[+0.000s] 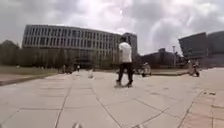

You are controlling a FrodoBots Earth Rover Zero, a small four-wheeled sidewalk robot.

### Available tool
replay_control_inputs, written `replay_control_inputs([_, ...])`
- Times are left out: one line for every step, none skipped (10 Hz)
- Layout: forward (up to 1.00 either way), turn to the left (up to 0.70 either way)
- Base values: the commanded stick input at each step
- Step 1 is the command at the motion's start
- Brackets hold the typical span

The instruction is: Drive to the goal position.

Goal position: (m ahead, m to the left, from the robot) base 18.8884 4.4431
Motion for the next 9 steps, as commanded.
replay_control_inputs([0.60, 0.00])
replay_control_inputs([0.60, 0.00])
replay_control_inputs([0.60, 0.00])
replay_control_inputs([0.60, 0.00])
replay_control_inputs([0.60, 0.00])
replay_control_inputs([0.60, 0.00])
replay_control_inputs([0.60, 0.00])
replay_control_inputs([0.60, 0.00])
replay_control_inputs([0.60, 0.00])
